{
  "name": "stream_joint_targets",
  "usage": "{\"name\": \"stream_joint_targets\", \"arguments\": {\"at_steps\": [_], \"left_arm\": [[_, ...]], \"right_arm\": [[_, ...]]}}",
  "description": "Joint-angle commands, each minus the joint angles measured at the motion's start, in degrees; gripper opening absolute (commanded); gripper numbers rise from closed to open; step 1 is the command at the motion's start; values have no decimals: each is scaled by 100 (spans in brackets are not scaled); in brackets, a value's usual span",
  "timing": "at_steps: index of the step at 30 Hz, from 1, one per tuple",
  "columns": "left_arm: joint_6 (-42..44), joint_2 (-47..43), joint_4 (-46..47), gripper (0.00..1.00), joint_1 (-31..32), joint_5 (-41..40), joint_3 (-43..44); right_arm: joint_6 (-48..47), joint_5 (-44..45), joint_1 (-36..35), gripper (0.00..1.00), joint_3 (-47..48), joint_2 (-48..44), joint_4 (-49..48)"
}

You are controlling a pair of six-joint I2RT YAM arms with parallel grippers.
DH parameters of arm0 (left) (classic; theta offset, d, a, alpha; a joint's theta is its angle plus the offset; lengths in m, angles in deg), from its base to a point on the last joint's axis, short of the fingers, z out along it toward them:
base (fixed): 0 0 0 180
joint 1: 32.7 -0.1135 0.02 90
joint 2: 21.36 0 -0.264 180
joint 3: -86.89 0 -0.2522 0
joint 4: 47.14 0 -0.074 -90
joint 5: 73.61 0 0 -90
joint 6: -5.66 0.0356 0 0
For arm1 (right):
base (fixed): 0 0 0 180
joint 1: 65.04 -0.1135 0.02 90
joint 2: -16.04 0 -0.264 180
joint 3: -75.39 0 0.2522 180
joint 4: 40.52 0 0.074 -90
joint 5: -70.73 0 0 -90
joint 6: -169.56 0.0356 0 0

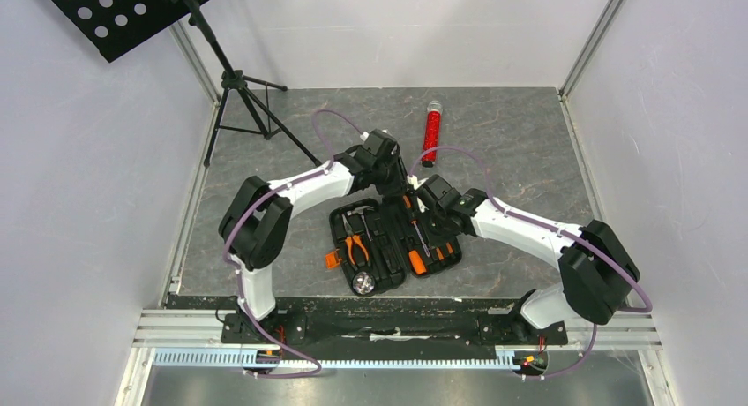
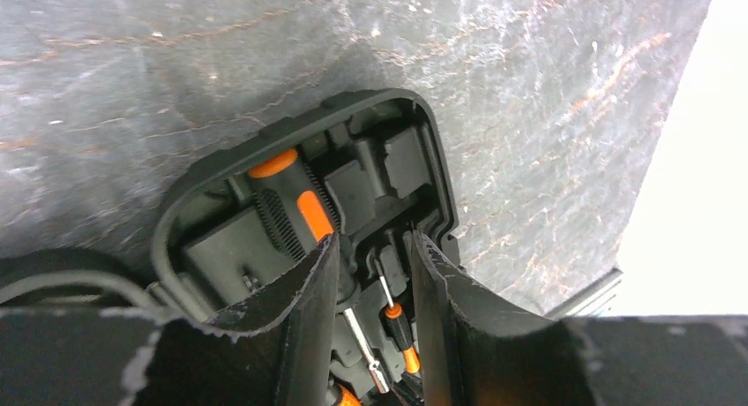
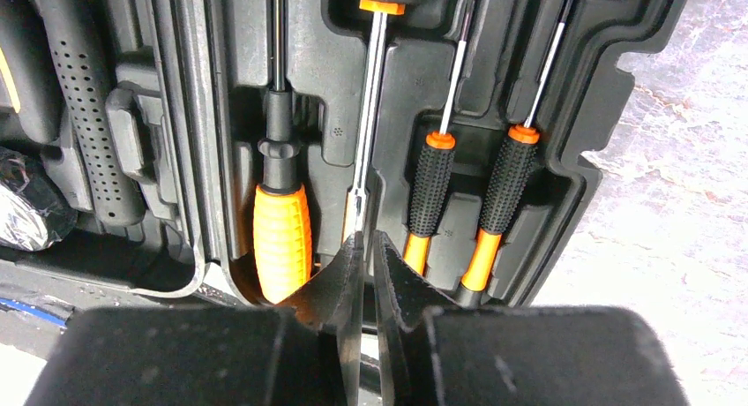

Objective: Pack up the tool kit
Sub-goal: Place the screwdriver in the toolbox.

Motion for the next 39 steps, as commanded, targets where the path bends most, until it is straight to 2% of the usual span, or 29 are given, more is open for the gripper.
{"name": "stream_joint_targets", "arguments": {"at_steps": [1,7,14,25,32,35,39], "left_arm": [[355,-166,-912,43,-5,-784,416],[528,394,-1536,43,48,-1033,916],[484,807,-1538,38,198,-920,1155],[299,876,-1534,24,216,-923,1009],[244,876,-1539,19,216,-924,997],[226,893,-1530,18,216,-920,980],[209,904,-1526,17,216,-902,967]], "right_arm": [[27,67,-31,10,60,-155,-34],[40,-1,-34,11,3,-99,-148],[71,-1,-46,11,-197,-97,-260],[126,-2,-53,10,-173,-104,-356],[134,-1,-61,12,189,-293,-298],[131,-244,-124,14,117,-183,-322],[217,-141,-157,14,-90,-104,-389]]}}
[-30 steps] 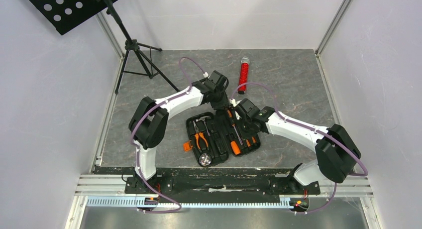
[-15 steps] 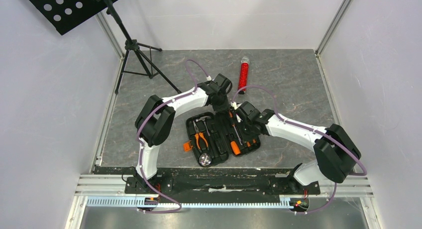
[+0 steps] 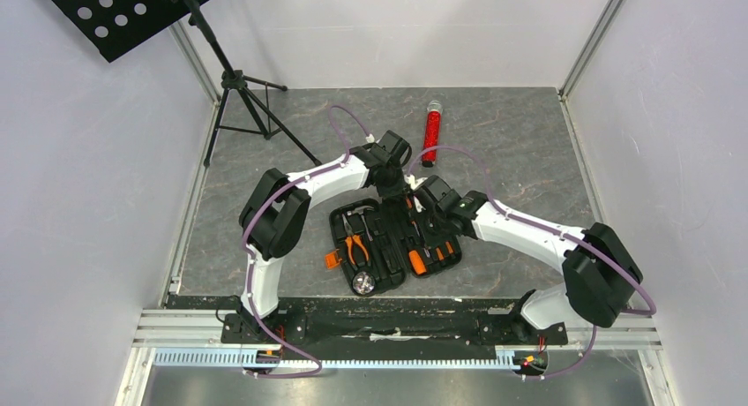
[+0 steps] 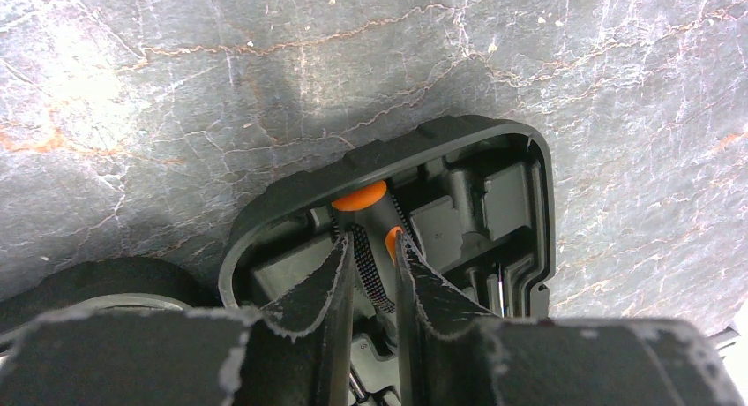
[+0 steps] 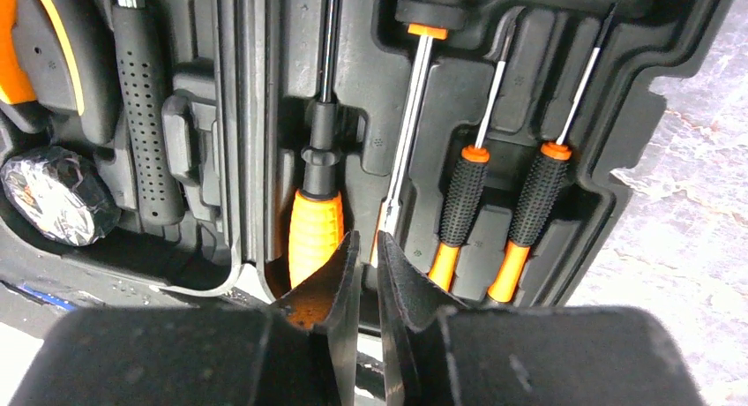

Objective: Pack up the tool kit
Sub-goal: Place the screwdriver in the toolbox.

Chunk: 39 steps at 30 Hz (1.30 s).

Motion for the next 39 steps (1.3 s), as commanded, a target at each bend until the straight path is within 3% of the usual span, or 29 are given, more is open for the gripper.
{"name": "stream_joint_targets", "arguments": {"at_steps": [1,12,21,26,29,39], "left_arm": [[-99,150,-109,17,53,-29,-26],[-117,202,-113,17,52,5,-84],[-180,275,-55,17,51,227,-198],[-292,382,134,11,46,372,-487],[-311,527,177,2,43,442,-559],[-390,912,234,2,12,585,-758]], "right_arm": [[140,36,-51,14,-81,26,-142],[128,295,-91,11,-239,241,-83],[143,319,-122,3,-279,527,51],[263,285,-130,0,-537,761,65],[287,290,-147,0,-589,928,60],[477,146,-152,0,-1172,1509,-617]]}}
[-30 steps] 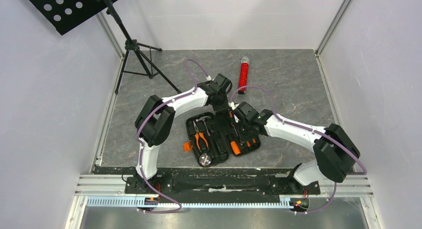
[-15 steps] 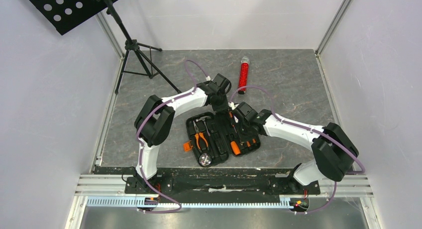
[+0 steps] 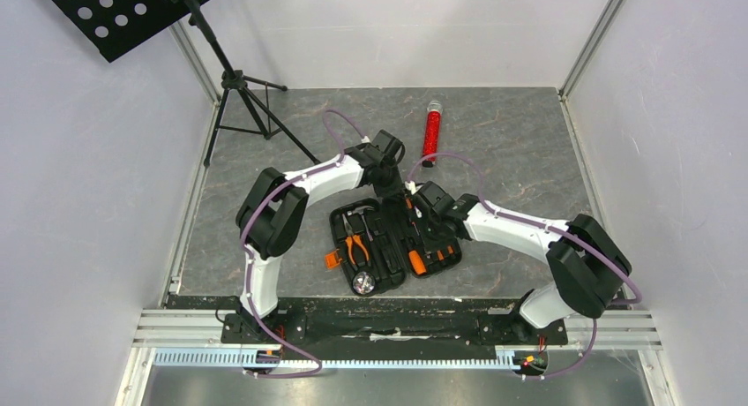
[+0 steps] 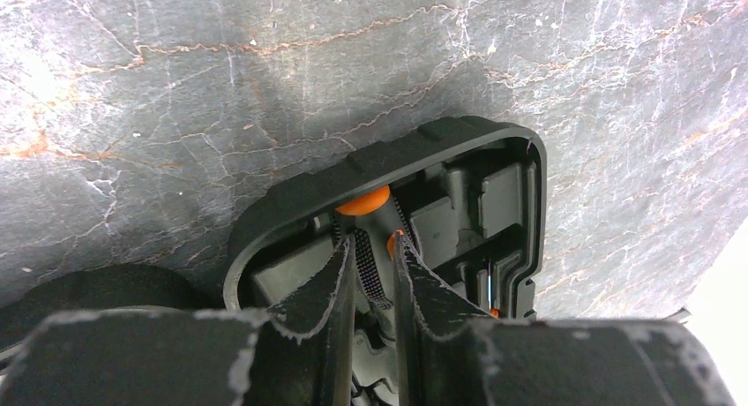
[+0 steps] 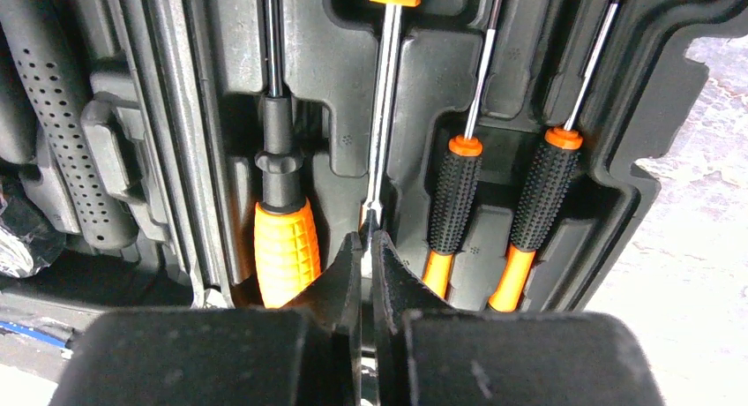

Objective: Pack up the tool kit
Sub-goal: Place the screwdriver in the toolbox.

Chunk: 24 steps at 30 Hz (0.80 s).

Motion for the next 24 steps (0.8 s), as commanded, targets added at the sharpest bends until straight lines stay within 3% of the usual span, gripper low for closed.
{"name": "stream_joint_targets", "arguments": {"at_steps": [1,8,12,16,20,24], "left_arm": [[-202,889,-57,2,170,118,-540],[-373,986,237,2,5,380,-874],[-350,797,385,3,0,397,-921],[-155,326,430,20,3,378,-631],[27,-240,302,41,0,255,22],[192,-946,134,59,-55,-3,495]], "right_arm": [[233,-32,-75,0,-1026,1013,-644],[148,-133,-75,0,-1094,1351,-743],[18,-80,-73,0,-605,979,-514],[-231,104,-75,1,404,461,-122],[-485,316,-3,20,1145,29,139],[-706,450,418,35,1089,-486,75]]}}
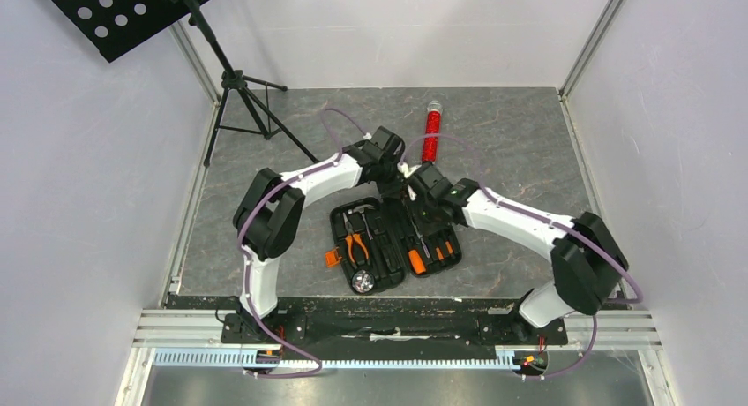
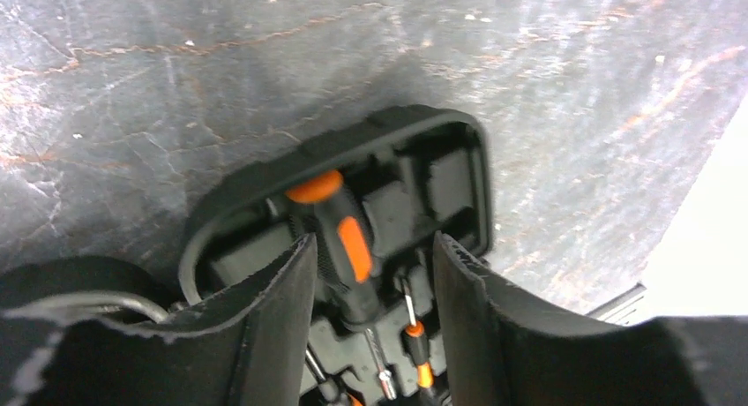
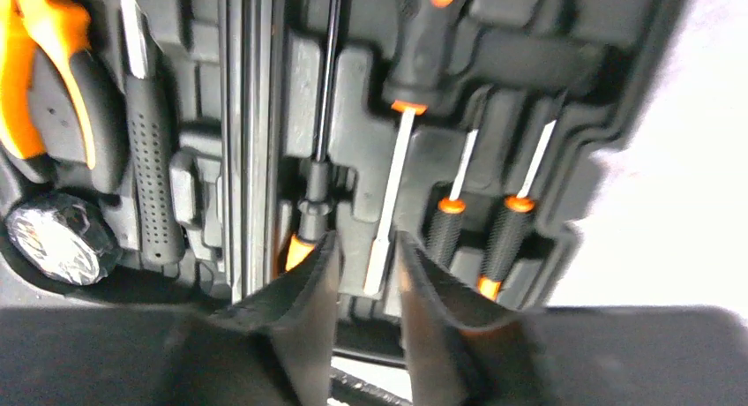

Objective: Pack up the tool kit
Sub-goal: Place the screwdriver in the toolbox, then close the toolbox at the center of the board.

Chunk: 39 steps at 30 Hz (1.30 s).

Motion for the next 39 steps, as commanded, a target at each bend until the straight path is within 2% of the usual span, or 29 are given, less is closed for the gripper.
{"name": "stream_joint_targets", "arguments": {"at_steps": [1,4,9,13,19,22,27,34,39], "left_arm": [[317,-971,-151,61,1,-419,535],[392,-1731,-329,63,-131,-714,192],[457,-3283,-584,70,-465,-1157,-1356],[483,-4498,-709,73,-880,-1152,-2756],[431,-5743,-368,73,-1493,-514,-4453],[261,-5862,119,72,-1670,-142,-4909],[241,-5350,652,71,-1765,40,-5083],[-85,-4341,1493,62,-1762,746,-5255],[-331,-4176,1924,55,-1661,981,-5338]], "right_arm": [[-379,264,462,39,72,-702,-329],[-508,14,949,53,-404,-1117,-782],[-678,-578,1663,71,-993,-1189,-1607],[-753,-1055,2018,74,-1198,-862,-2110],[-757,-1838,2519,76,-1635,-495,-2855],[-723,-2462,2564,75,-1711,-225,-3143],[-623,-3140,2565,69,-1818,-30,-3389],[-310,-4089,2554,57,-1679,-587,-3401],[-126,-4293,2337,54,-1477,-1058,-3266]]}}
